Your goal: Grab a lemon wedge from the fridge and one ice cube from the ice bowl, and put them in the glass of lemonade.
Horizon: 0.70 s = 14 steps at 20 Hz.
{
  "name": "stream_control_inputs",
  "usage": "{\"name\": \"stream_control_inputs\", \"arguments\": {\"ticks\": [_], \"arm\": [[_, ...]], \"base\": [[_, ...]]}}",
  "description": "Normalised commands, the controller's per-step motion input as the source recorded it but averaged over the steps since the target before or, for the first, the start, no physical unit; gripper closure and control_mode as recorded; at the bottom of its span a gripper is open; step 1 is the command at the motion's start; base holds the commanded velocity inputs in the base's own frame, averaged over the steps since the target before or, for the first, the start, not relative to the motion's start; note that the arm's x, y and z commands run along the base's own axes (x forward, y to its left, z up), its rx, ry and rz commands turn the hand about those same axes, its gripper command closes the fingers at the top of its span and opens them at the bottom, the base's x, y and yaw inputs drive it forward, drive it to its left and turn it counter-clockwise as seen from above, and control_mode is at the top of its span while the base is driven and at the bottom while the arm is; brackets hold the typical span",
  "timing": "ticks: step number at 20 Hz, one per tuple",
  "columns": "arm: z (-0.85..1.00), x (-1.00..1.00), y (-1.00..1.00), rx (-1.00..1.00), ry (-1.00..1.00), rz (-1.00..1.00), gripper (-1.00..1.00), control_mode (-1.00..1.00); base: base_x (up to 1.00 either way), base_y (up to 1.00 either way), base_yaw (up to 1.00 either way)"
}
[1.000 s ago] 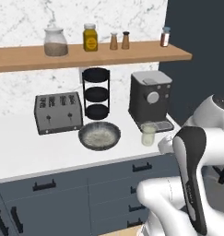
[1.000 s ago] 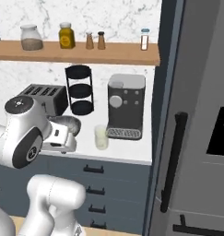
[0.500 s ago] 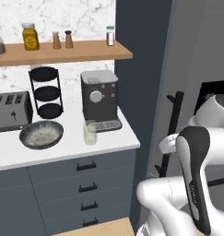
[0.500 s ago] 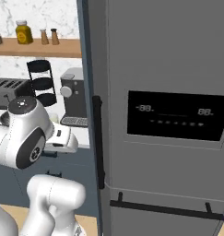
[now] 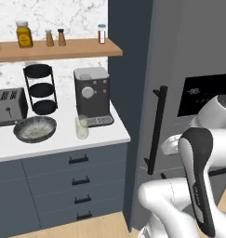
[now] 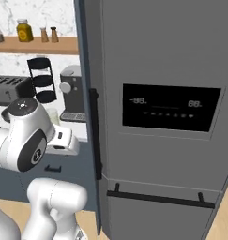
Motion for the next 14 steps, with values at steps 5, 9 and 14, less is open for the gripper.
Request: {"name": "stream_control_inputs", "arguments": {"ticks": [5, 9, 14], "arm": [[0.00, 0.00, 0.00, 0.00, 0.00, 0.00, -1.00, 1.00], [0.00, 0.00, 0.00, 0.00, 0.00, 0.00, -1.00, 1.00], [0.00, 0.00, 0.00, 0.00, 0.00, 0.00, -1.00, -1.00]], "base": [[-0.42, -0.12, 0.00], [-0.43, -0.19, 0.00], [-0.24, -0.06, 0.00]]}}
